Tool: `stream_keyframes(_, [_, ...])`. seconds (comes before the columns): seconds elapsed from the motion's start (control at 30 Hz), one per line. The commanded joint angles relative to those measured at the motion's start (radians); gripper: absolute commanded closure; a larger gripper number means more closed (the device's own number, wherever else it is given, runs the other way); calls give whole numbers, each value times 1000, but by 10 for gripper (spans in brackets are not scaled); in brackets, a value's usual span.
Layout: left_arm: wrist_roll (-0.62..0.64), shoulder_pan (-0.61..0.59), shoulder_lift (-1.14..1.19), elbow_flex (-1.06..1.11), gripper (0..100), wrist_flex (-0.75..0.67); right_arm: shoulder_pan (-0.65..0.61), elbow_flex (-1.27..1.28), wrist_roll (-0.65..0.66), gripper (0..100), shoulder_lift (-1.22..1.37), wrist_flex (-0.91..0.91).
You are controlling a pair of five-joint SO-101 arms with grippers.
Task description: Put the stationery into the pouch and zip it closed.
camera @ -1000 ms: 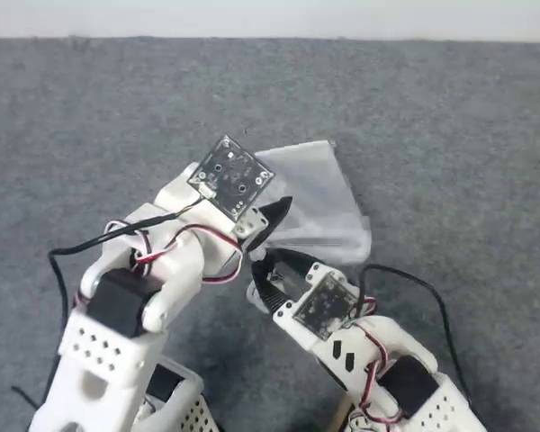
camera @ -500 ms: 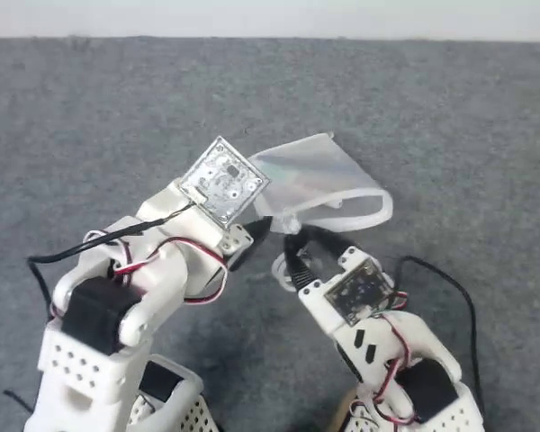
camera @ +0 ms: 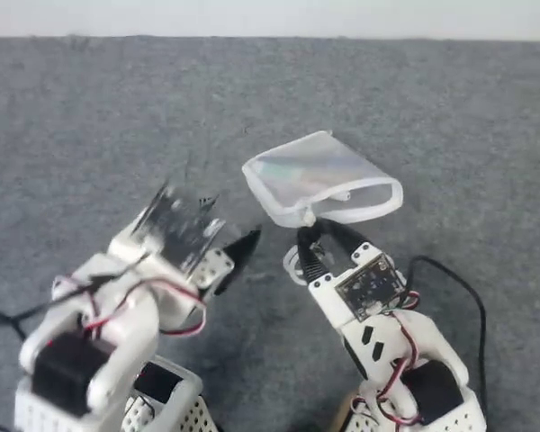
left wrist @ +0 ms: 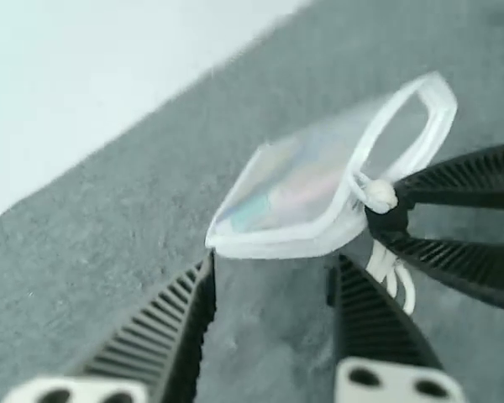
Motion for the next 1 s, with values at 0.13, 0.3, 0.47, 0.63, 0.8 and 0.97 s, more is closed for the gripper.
stream_keyframes(0.13, [37,3,-313,334,735,-203,25,-157,78,993,-18,68])
stream_keyframes(0.3, [-34,5,-434,524,735,-304,24,-190,187,993,-18,122])
stream_keyframes(0.47, [-6,31,-488,670,739,-437,28,-233,230,993,-18,177])
stream_keyframes(0.63, [29,63,-493,711,739,-493,25,-293,242,993,-18,252])
stream_keyframes(0.8, [31,66,-489,711,737,-496,21,-302,302,993,-18,282])
stream_keyframes(0.97, [23,157,-493,711,736,-459,-56,-354,313,993,-18,360])
